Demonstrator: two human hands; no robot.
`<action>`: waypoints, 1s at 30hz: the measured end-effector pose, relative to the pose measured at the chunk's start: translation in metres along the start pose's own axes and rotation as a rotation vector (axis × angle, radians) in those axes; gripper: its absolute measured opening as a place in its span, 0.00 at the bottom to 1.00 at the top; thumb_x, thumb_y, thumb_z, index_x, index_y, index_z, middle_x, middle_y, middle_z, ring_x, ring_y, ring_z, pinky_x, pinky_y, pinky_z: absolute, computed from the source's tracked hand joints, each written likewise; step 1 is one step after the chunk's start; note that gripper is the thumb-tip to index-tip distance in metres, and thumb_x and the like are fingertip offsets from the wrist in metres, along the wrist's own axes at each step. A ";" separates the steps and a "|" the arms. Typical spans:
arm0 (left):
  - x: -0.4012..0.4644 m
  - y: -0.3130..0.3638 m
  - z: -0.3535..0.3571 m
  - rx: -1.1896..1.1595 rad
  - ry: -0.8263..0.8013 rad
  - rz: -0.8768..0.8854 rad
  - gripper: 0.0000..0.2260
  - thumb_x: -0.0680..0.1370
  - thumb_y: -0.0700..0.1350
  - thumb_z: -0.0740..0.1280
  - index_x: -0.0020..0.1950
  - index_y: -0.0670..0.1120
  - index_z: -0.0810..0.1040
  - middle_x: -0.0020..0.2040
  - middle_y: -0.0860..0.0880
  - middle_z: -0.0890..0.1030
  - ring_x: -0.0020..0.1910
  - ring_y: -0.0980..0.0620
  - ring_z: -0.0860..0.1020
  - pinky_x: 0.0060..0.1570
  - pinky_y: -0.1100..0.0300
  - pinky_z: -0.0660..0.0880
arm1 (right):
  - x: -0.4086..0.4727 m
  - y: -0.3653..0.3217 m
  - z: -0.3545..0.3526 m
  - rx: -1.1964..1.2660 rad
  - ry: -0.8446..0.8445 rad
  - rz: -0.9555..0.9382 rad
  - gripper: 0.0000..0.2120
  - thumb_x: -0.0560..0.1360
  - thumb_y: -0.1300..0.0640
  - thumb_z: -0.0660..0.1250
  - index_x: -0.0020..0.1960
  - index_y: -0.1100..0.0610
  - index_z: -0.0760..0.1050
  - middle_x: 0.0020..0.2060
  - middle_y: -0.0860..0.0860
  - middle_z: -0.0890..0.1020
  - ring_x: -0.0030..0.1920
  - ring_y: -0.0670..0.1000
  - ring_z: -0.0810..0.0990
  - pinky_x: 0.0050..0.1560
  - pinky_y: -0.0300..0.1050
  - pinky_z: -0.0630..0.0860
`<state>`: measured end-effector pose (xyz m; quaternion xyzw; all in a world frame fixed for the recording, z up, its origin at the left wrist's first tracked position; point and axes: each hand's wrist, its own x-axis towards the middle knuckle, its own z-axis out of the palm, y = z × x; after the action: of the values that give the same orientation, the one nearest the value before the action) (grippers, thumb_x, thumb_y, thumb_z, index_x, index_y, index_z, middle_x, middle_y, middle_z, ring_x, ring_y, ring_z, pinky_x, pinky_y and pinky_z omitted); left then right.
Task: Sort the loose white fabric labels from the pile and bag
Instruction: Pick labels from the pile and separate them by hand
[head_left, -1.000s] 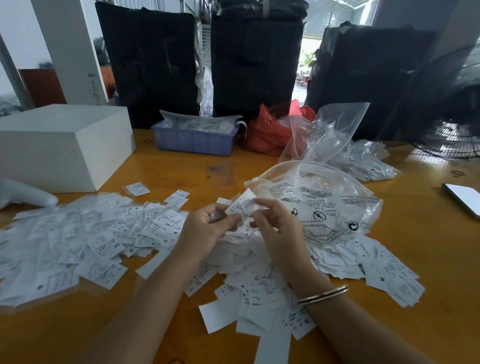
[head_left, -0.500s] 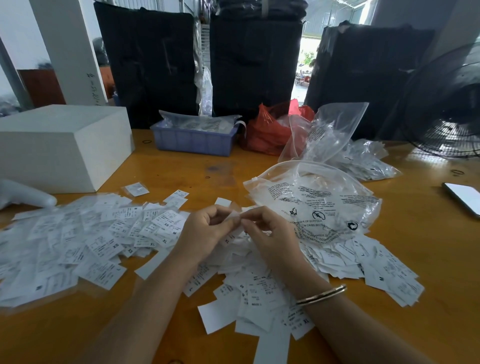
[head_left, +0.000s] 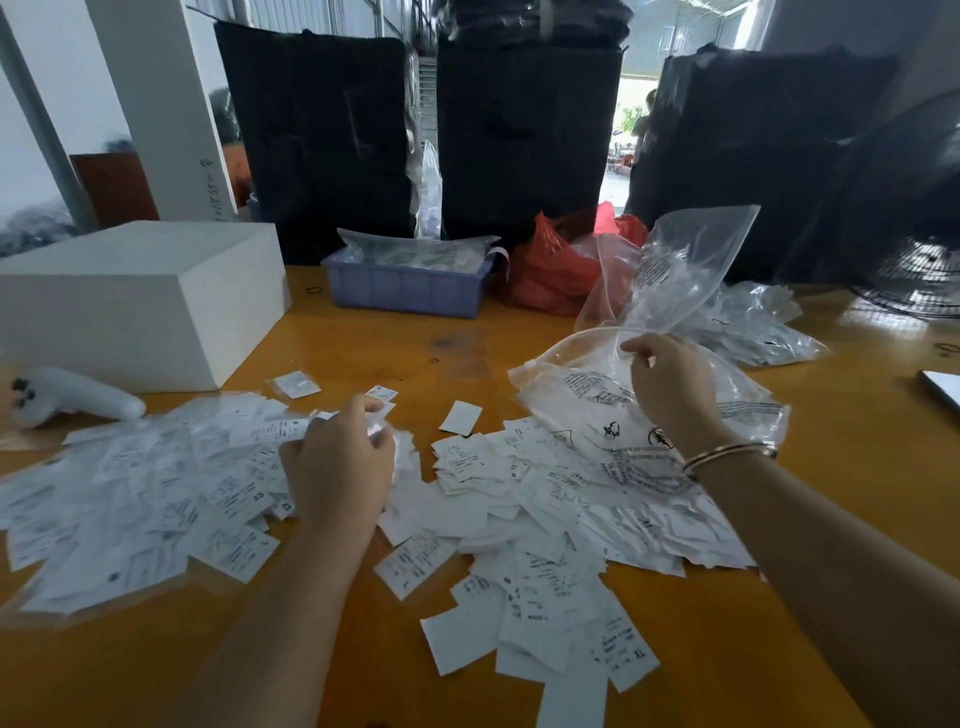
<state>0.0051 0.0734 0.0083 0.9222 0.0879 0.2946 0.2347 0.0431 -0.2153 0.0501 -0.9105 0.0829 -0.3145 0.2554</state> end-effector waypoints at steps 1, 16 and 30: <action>0.001 -0.002 0.001 0.050 -0.010 -0.004 0.14 0.77 0.48 0.67 0.62 0.50 0.75 0.52 0.47 0.82 0.48 0.50 0.76 0.46 0.57 0.64 | 0.007 0.008 0.001 -0.176 -0.136 0.006 0.13 0.77 0.61 0.61 0.58 0.57 0.79 0.57 0.54 0.80 0.57 0.54 0.76 0.58 0.48 0.73; -0.010 0.019 0.006 -0.278 -0.202 0.381 0.06 0.77 0.42 0.66 0.51 0.49 0.81 0.52 0.53 0.79 0.56 0.52 0.72 0.56 0.57 0.70 | -0.012 0.011 -0.004 -0.280 -0.072 -0.044 0.06 0.76 0.56 0.65 0.47 0.54 0.81 0.48 0.50 0.83 0.51 0.54 0.77 0.56 0.50 0.65; -0.011 0.023 -0.001 -0.918 -0.600 -0.004 0.13 0.66 0.59 0.72 0.44 0.52 0.82 0.39 0.57 0.84 0.37 0.65 0.79 0.34 0.73 0.72 | -0.080 -0.086 0.014 0.944 -0.442 0.141 0.02 0.75 0.60 0.68 0.45 0.58 0.75 0.32 0.47 0.84 0.32 0.46 0.82 0.29 0.32 0.72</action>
<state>-0.0041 0.0502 0.0146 0.7683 -0.1187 0.0264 0.6284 -0.0118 -0.1112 0.0424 -0.7333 -0.0625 -0.1002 0.6696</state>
